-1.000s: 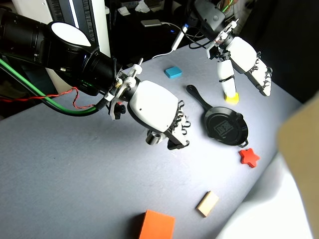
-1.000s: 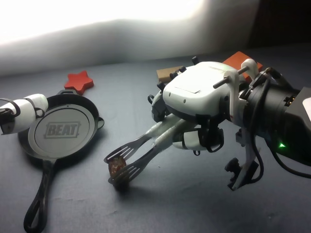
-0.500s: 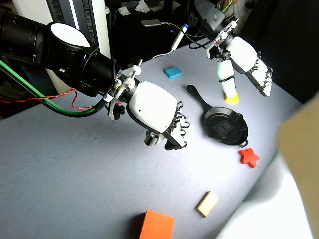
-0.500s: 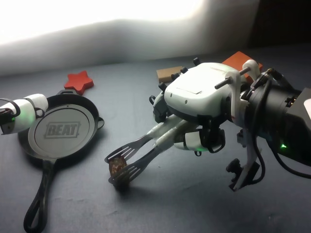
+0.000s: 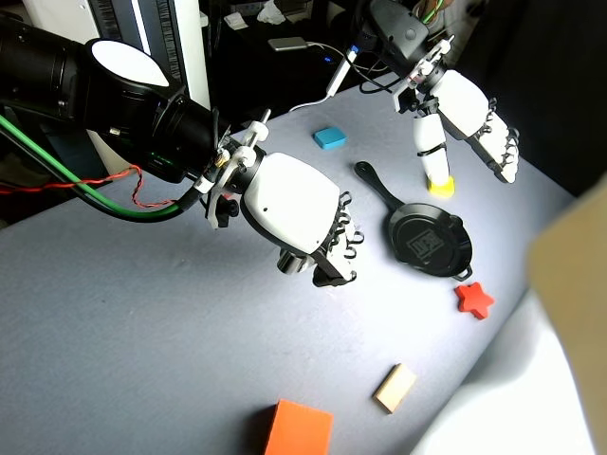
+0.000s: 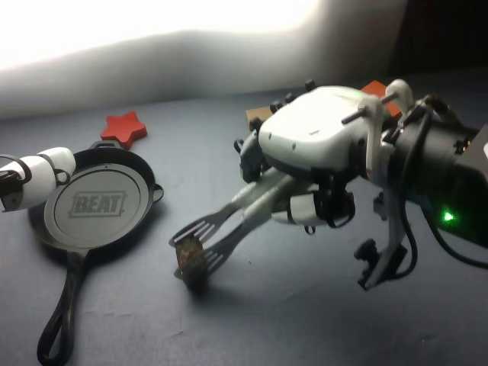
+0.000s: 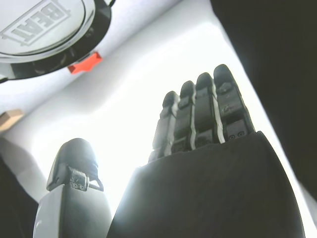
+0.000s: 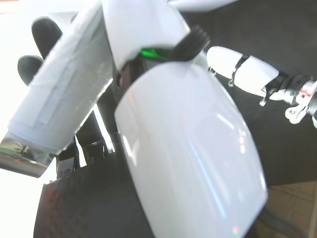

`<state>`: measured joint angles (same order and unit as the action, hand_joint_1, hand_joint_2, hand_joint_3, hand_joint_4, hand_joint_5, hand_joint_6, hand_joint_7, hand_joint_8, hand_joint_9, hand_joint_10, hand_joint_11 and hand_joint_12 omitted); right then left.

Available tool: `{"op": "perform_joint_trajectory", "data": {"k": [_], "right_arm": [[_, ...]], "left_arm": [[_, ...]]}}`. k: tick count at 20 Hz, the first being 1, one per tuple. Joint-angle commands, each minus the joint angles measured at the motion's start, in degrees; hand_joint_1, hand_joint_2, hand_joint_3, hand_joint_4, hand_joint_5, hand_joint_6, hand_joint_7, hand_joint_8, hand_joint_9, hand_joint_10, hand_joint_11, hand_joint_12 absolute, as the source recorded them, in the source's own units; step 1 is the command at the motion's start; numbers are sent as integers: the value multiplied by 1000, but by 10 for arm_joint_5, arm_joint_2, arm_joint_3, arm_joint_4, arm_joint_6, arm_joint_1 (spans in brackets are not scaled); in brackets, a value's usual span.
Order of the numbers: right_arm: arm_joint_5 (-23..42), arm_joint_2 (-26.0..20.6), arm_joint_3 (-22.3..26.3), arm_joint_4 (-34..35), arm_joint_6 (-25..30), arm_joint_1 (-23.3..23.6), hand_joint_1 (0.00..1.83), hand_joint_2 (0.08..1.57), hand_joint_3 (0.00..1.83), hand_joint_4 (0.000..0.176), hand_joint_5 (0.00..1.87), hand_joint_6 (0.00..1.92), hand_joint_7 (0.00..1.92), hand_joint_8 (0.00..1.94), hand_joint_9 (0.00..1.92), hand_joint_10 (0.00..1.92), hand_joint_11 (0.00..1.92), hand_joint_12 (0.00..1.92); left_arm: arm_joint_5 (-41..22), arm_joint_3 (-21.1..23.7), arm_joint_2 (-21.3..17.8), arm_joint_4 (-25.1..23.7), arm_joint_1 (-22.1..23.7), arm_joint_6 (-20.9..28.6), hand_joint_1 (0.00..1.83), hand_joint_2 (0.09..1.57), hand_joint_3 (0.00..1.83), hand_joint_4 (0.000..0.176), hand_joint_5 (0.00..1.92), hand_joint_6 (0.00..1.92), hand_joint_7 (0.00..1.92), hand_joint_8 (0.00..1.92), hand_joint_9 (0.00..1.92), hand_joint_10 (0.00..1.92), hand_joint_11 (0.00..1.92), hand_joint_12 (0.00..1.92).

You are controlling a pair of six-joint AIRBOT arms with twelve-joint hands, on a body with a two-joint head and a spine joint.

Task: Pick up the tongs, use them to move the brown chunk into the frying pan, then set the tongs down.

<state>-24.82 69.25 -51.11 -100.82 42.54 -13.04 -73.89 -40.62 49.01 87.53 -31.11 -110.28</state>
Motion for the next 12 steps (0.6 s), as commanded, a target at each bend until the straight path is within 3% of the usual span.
{"op": "perform_joint_trajectory", "data": {"k": [1, 4, 5, 6, 12], "right_arm": [[-15, -4, -1, -25, 4, 13, 1106, 1217, 0, 0, 784, 1271, 1100, 39, 825, 592, 457, 1446], [-14, -4, -2, -25, 5, 29, 1103, 1220, 1, 0, 780, 1278, 1112, 42, 835, 596, 476, 1437], [-14, -3, -4, -26, 5, 34, 1166, 1192, 0, 0, 813, 1283, 936, 875, 849, 612, 487, 1449], [-13, -1, -7, -26, 5, 38, 1173, 1201, 0, 10, 795, 1327, 860, 1137, 840, 643, 490, 1464], [-10, 25, -42, -26, 0, 67, 1187, 1179, 0, 12, 823, 1268, 910, 1086, 904, 652, 575, 1422]], "left_arm": [[-41, -4, -11, -45, -2, 2, 0, 1175, 0, 0, 60, 6, 84, 6, 78, 7, 0, 215], [-24, -18, -19, -58, -11, 3, 0, 1175, 0, 2, 55, 2, 80, 3, 77, 5, 0, 225], [-12, -25, -24, -67, -17, 5, 0, 1173, 0, 3, 33, 2, 65, 2, 62, 3, 0, 176], [-4, -31, -29, -73, -21, 5, 0, 1181, 2, 2, 26, 1, 55, 0, 54, 1, 0, 161], [25, -68, -49, -78, -39, 23, 0, 1179, 0, 5, 44, 1, 63, 1, 63, 1, 0, 193]]}}
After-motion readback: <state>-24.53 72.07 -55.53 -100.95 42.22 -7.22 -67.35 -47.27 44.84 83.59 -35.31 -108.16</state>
